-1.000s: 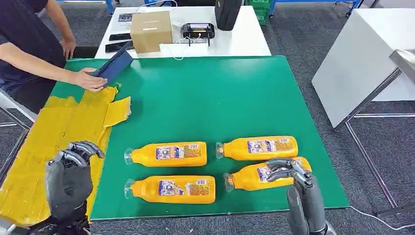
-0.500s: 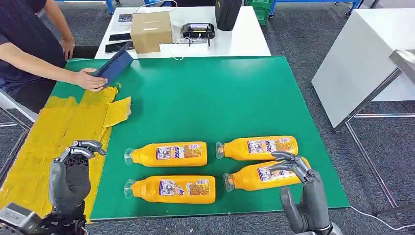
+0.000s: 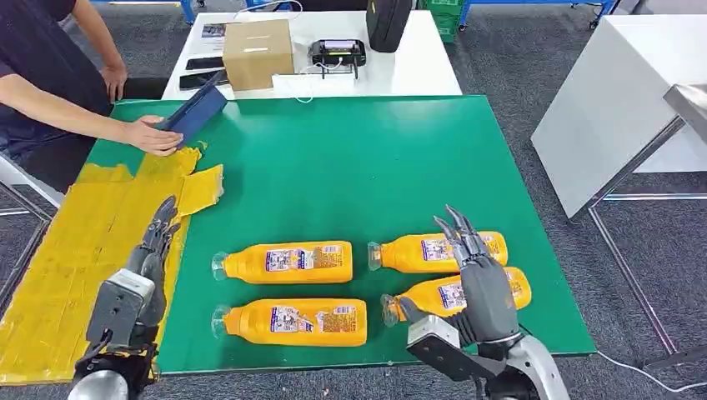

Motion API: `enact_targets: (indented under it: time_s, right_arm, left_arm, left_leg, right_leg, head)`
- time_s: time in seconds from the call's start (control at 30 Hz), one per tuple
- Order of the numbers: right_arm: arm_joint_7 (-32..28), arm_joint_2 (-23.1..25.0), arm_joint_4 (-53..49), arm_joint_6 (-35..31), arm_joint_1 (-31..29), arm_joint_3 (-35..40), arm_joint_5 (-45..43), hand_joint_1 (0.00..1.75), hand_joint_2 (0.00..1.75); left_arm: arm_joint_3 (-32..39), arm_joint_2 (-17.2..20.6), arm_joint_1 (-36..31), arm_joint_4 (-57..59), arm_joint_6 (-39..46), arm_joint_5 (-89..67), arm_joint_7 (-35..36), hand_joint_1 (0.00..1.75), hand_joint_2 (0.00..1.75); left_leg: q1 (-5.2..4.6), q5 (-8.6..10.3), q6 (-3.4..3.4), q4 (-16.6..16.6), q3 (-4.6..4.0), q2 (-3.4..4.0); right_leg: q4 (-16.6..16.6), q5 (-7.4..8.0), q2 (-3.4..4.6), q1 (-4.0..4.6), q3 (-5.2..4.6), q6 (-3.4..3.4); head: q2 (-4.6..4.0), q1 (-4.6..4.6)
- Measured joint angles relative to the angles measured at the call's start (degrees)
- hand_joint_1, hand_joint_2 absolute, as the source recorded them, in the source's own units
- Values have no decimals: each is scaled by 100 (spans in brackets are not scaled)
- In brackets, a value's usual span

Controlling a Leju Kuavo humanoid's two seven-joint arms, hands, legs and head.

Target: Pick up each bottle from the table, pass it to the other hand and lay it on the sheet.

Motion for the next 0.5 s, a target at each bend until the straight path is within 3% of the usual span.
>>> enact_targets:
  time_s: [0.5]
  right_arm:
    - [441,-48,922,723,-869,1138,-474,0,175]
  left_arm:
    - [-83,140,-391,253,-168,208,87,0,0]
  left_leg:
    - [0,0,0,0,-4,0]
  right_leg:
    - [0,-1,-1,0,-3,0]
  head:
    - [0,2]
